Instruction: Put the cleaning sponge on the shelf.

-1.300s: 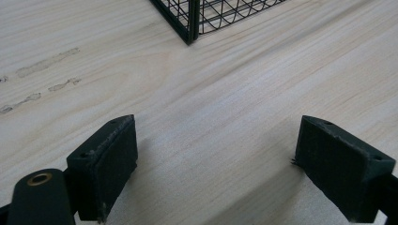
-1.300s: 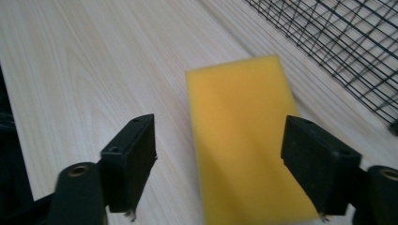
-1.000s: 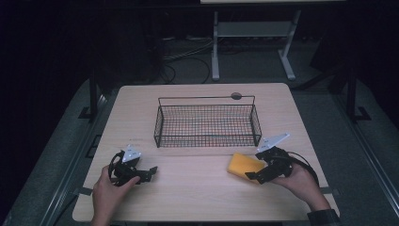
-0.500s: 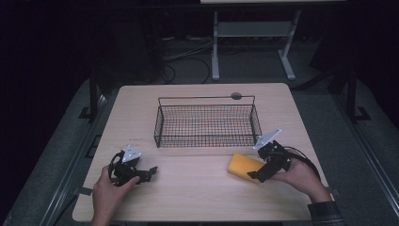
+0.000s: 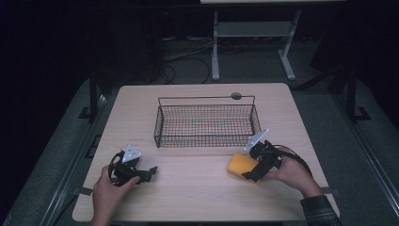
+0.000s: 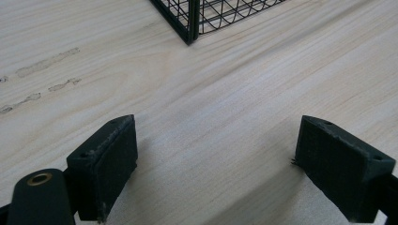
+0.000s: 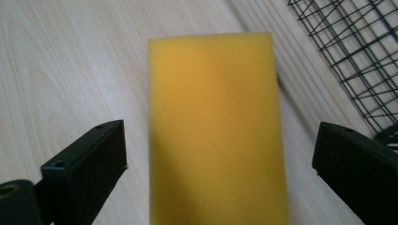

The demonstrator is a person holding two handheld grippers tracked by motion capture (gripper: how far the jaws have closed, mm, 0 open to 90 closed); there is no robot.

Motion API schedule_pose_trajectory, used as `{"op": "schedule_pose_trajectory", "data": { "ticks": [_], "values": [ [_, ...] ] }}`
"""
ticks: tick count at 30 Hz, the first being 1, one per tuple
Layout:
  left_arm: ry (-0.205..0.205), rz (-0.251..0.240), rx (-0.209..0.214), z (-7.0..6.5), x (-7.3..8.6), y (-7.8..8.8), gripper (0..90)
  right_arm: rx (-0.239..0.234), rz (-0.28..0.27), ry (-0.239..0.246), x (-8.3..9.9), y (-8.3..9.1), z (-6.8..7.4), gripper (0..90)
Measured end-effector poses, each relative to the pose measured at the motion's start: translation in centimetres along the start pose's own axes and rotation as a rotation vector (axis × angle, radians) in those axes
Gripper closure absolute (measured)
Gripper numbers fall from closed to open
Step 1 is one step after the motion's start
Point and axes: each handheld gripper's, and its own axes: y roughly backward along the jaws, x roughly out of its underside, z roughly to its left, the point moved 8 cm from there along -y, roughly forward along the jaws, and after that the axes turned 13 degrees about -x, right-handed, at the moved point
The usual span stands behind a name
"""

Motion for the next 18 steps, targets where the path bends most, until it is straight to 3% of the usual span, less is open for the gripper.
{"op": "schedule_pose_trajectory", "data": {
  "ticks": [18],
  "values": [
    [0.000, 0.000, 0.000, 0.0, 0.0, 0.0, 12.5, -0.006, 0.087, 0.012, -0.1, -2.3, -0.2, 3.3]
  ]
}}
